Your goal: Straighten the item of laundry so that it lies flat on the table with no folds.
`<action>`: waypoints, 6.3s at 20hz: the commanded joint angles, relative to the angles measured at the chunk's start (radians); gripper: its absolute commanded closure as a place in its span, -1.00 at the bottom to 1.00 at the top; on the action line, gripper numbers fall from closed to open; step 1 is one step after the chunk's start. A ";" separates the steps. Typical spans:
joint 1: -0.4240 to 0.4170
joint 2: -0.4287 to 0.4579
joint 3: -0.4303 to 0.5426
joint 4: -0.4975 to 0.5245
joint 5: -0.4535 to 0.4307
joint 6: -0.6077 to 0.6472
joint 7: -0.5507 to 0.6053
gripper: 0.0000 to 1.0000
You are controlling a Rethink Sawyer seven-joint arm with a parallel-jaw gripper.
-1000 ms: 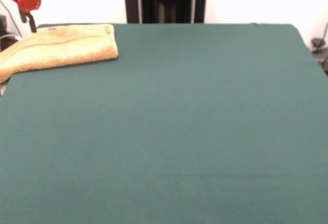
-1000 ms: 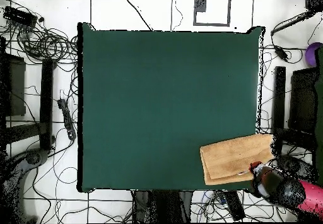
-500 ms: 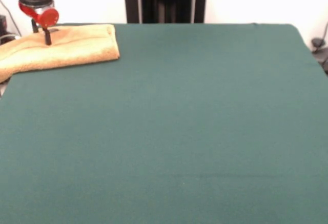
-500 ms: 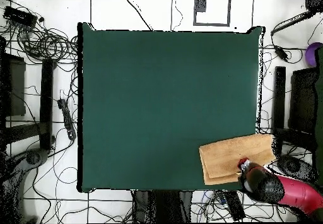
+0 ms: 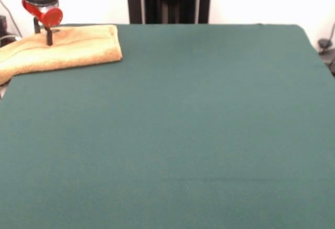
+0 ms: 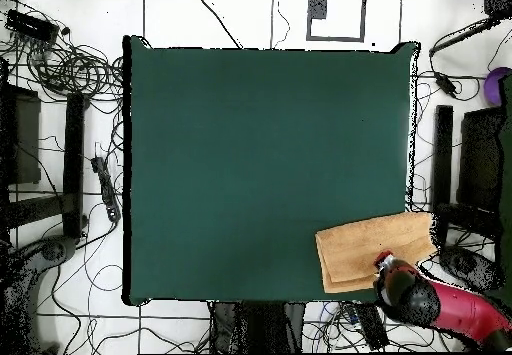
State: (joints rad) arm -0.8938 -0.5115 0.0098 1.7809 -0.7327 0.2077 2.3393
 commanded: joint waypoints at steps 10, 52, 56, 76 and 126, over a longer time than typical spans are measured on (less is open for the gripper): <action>0.048 0.146 0.095 0.032 0.098 0.006 0.043 1.00; 0.191 0.009 0.302 -0.107 0.284 0.242 -0.111 1.00; 0.137 0.059 0.374 -0.198 0.221 0.287 -0.269 1.00; 0.027 0.212 0.599 -0.456 0.145 0.633 -0.653 1.00; 0.166 0.008 0.655 -0.533 0.092 0.663 -0.857 -1.00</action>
State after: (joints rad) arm -0.7974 -0.4009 0.5552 1.1982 -0.6028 0.9150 1.8131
